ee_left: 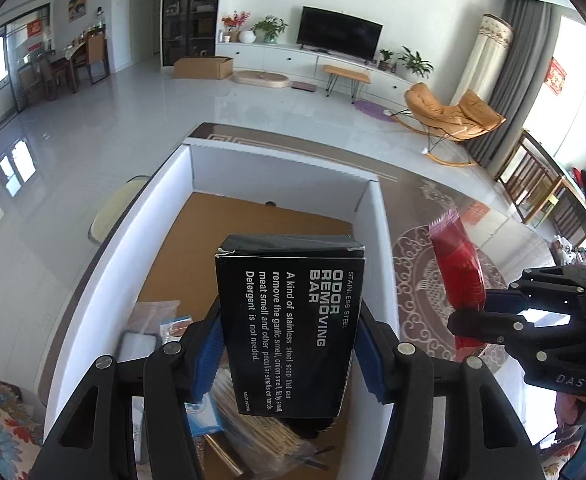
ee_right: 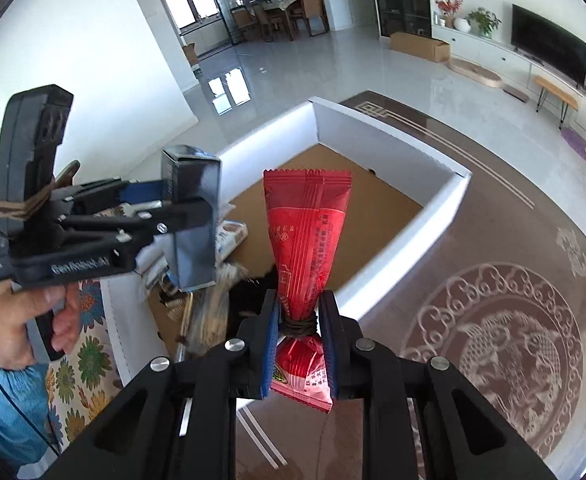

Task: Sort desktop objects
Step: 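Open both tools to drop the box and red bag into the bin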

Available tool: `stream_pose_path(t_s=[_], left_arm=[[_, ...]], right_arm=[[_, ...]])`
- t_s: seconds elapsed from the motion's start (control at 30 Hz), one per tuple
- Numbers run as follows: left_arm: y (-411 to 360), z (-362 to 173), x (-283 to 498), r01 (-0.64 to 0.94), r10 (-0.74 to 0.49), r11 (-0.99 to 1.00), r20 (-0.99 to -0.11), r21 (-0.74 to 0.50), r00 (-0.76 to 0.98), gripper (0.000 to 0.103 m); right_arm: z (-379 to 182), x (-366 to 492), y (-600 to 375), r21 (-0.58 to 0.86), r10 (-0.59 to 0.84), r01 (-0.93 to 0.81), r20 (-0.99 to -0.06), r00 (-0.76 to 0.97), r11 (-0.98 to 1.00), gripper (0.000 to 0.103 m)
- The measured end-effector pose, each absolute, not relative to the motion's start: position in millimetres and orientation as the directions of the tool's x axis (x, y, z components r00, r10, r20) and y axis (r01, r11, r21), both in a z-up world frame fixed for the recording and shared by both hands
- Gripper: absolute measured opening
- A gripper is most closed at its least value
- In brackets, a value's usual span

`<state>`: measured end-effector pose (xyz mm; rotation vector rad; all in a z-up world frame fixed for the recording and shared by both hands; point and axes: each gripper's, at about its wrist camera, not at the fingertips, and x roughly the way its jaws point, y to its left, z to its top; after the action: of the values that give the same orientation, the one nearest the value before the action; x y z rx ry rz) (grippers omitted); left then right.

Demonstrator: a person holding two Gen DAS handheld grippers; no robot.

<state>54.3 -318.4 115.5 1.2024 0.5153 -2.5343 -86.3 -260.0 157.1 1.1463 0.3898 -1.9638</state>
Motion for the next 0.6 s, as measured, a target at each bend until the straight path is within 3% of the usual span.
stream_pose_path(t_s=[0.2, 0.43, 0.47, 0.5, 0.57, 0.6], left_arm=[[-354, 63, 41, 0.47, -0.094, -0.858, -0.836, -0.208, -0.541, 0.058], [-360, 35, 32, 0.504, -0.094, -0.843, -0.872, -0.188, -0.481, 0.059], [-361, 35, 33, 0.509, -0.097, -0.842, -0.876, -0.18, -0.471, 0.06], [-360, 36, 35, 0.517, -0.109, -0.84, -0.88, -0.168, -0.462, 0.061], [-357, 43, 39, 0.53, -0.148, -0.837, -0.874, -0.138, -0.463, 0.064], [-356, 48, 41, 0.534, -0.166, -0.835, -0.865, -0.131, -0.473, 0.072]], right_arm=[[119, -117, -336, 0.081, -0.45, 0.776, -0.85, -0.273, -0.626, 0.021], [75, -149, -360, 0.056, -0.382, 0.757, -0.886, -0.263, -0.651, 0.023], [71, -153, -361, 0.06, -0.374, 0.756, -0.893, -0.252, -0.652, 0.036], [68, -154, -360, 0.057, -0.364, 0.751, -0.897, -0.251, -0.658, 0.056], [74, -154, -350, 0.049, -0.381, 0.744, -0.88, -0.284, -0.666, 0.071], [80, -153, -345, 0.047, -0.399, 0.741, -0.865, -0.305, -0.67, 0.073]])
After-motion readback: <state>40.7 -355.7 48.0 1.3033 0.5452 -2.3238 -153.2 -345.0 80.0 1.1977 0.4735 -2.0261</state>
